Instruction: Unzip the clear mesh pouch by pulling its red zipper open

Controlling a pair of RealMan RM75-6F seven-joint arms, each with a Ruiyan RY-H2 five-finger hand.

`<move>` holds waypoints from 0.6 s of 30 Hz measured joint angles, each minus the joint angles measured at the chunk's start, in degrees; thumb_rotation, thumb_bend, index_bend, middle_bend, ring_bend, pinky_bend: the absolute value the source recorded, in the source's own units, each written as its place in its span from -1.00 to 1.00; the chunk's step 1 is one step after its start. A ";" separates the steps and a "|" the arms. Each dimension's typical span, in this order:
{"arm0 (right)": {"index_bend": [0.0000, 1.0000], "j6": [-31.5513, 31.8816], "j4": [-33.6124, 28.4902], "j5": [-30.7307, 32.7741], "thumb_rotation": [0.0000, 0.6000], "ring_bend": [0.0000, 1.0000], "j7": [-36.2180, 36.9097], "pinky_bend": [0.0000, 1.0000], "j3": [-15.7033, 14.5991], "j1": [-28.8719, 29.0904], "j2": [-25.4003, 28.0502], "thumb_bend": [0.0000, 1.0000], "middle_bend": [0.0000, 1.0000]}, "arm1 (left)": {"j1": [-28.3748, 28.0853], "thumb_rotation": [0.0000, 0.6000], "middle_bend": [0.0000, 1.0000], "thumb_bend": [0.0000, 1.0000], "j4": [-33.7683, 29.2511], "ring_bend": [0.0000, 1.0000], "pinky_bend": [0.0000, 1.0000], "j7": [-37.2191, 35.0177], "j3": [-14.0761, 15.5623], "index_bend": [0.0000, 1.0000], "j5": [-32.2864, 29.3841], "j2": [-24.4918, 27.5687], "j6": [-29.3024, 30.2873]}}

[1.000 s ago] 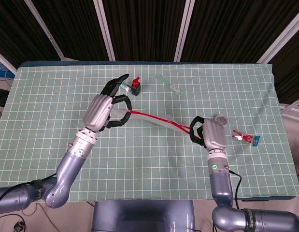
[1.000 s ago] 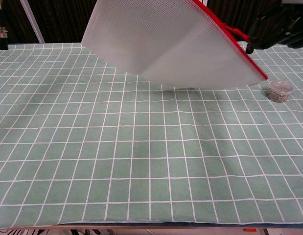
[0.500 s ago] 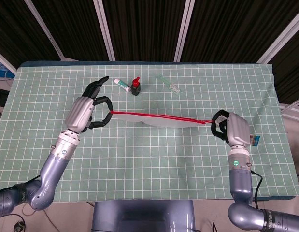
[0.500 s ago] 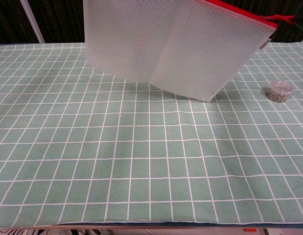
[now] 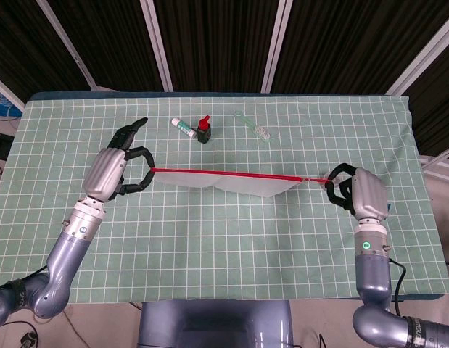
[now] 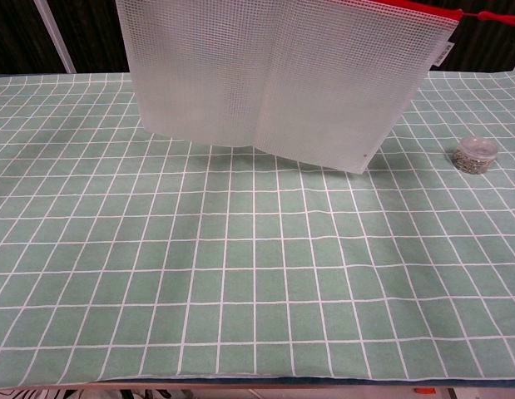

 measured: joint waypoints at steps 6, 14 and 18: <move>-0.78 -0.83 -0.73 -1.50 1.00 -0.02 0.34 0.24 -1.20 -0.50 1.19 -0.43 -0.07 | 0.54 1.00 -1.00 -0.73 -1.49 -1.00 -1.00 2.43 0.75 -0.27 -1.81 1.60 -1.06; -1.00 -1.08 -2.75 -3.88 1.00 -0.57 2.66 -0.25 -2.08 -2.79 4.30 -0.64 -0.55 | 3.51 1.00 -1.00 -0.79 -3.70 -1.00 -1.00 2.56 2.38 -0.40 -1.42 5.04 -0.40; -1.00 -1.40 -3.91 -6.60 1.00 -0.68 4.00 -0.37 -3.87 -4.88 6.48 -0.69 -0.70 | 6.10 1.00 -1.00 -0.81 -4.69 -1.00 -1.00 2.06 4.30 -0.50 0.36 7.42 0.62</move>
